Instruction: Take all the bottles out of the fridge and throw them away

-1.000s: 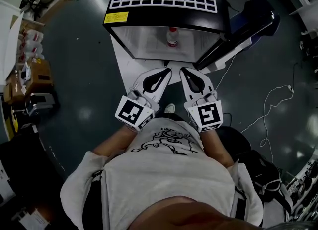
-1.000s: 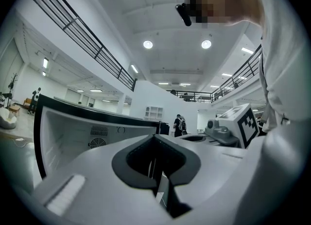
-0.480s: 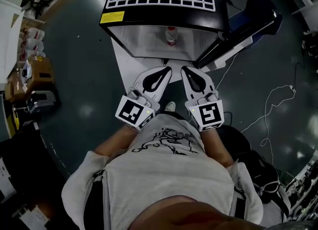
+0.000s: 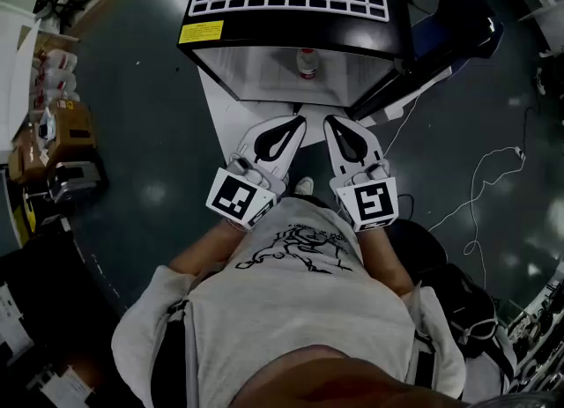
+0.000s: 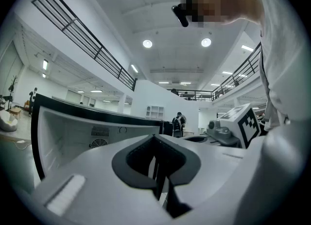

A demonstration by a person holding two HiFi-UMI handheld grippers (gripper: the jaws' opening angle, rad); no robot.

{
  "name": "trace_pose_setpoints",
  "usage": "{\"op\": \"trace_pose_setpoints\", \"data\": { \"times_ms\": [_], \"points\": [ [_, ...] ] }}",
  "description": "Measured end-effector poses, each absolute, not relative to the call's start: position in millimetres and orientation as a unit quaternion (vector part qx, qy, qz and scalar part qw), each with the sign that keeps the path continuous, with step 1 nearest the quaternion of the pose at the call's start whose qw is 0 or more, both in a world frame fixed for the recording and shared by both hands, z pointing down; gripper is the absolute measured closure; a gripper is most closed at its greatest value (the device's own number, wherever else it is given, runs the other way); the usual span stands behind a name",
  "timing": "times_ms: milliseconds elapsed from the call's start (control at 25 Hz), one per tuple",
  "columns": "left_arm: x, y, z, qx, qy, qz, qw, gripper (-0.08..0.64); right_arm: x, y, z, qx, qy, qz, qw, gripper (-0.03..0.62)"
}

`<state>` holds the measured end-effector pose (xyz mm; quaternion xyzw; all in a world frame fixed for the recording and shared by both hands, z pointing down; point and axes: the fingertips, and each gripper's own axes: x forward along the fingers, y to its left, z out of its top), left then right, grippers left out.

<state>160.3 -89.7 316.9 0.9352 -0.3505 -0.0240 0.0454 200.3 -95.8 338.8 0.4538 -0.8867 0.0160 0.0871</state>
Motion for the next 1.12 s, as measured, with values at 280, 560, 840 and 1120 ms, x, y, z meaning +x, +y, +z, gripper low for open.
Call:
{"op": "trace_pose_setpoints", "data": {
  "times_ms": [280,560,840,1120],
  "points": [
    [148.0,-101.3,323.1,0.936,-0.348,-0.019,0.050,0.551,194.0,-106.3,340.7,0.467,-0.880,0.020,0.083,0.584],
    [138.4,-108.8,331.1,0.938,-0.342,-0.014,0.056,0.551,182.9,-111.5,348.0,0.470,-0.878,0.033,0.084,0.584],
    [138.9,-115.9,338.8,0.940,-0.336,-0.010,0.056,0.551,179.5,-115.3,357.6,0.475,-0.874,0.034,0.092,0.583],
    [137.0,-128.4,346.9,0.940,-0.337,-0.003,0.052,0.551,179.2,-124.2,367.7,0.478,-0.872,0.031,0.098,0.581]
  ]
}}
